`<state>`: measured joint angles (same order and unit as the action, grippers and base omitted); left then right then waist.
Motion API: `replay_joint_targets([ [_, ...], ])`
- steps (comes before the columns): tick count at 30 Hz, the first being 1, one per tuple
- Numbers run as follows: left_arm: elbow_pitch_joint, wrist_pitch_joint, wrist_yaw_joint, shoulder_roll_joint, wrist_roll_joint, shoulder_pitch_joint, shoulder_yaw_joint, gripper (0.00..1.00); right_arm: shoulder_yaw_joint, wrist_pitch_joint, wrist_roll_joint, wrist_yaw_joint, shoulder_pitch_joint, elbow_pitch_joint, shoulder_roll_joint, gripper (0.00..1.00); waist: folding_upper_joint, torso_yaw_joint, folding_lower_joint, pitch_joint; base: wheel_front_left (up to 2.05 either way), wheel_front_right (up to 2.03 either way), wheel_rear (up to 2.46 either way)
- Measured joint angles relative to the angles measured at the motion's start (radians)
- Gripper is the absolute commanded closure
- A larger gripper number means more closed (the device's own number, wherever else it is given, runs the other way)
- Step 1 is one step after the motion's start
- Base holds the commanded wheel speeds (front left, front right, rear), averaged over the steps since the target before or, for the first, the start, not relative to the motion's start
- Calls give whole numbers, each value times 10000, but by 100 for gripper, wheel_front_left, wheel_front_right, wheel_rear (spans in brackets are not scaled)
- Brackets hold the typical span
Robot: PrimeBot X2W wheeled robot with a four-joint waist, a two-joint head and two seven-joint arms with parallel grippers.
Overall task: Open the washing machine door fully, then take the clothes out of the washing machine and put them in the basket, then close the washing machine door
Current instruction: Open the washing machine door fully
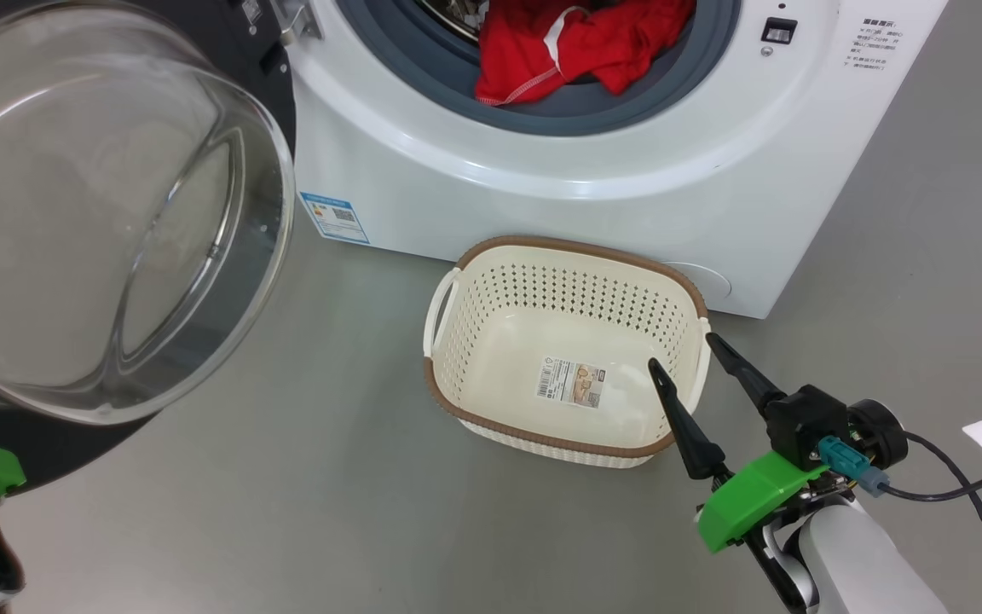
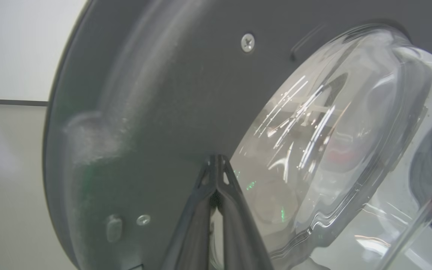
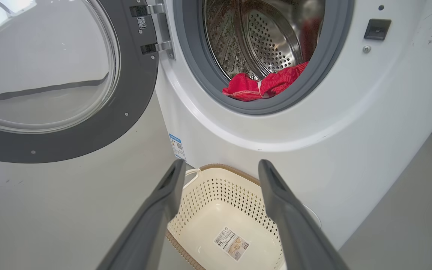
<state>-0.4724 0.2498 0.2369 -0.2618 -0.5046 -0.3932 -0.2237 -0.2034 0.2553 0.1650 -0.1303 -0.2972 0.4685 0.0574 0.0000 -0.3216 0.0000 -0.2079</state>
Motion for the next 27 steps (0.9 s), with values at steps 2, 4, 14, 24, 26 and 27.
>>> replay_joint_targets([
  [2, -88, 2, -13, -50, 21, -49, -121, 100, 2, 0, 0, 0, -27, 33, 0, 0, 0, 19, 0, -19, 0, 0, 0],
  [4, -163, 4, -92, -50, 35, -99, -192, 100, 10, 0, 0, 0, -126, 61, 2, 0, 0, 23, 0, -22, 0, 0, 0],
  [14, -326, 44, -360, 201, 485, -234, -282, 58, -17, 0, 10, 0, -234, 222, 2, 0, 0, -24, 0, 31, 0, 0, 0],
  [24, 1553, 71, -616, 683, 777, 182, -207, 0, 146, 0, 184, 0, -227, 240, 0, 0, 0, 28, 0, 441, 0, 0, 0],
  [26, 2105, 71, -631, 738, 842, 420, -198, 0, 259, 0, 182, 0, -223, 176, -4, 0, 0, 97, 0, 507, 0, 0, 0],
  [27, 2324, 71, -706, 771, 861, 509, -159, 0, 301, 0, 182, 0, -221, 148, 0, 0, 0, 138, 0, 533, 0, 0, 0],
])
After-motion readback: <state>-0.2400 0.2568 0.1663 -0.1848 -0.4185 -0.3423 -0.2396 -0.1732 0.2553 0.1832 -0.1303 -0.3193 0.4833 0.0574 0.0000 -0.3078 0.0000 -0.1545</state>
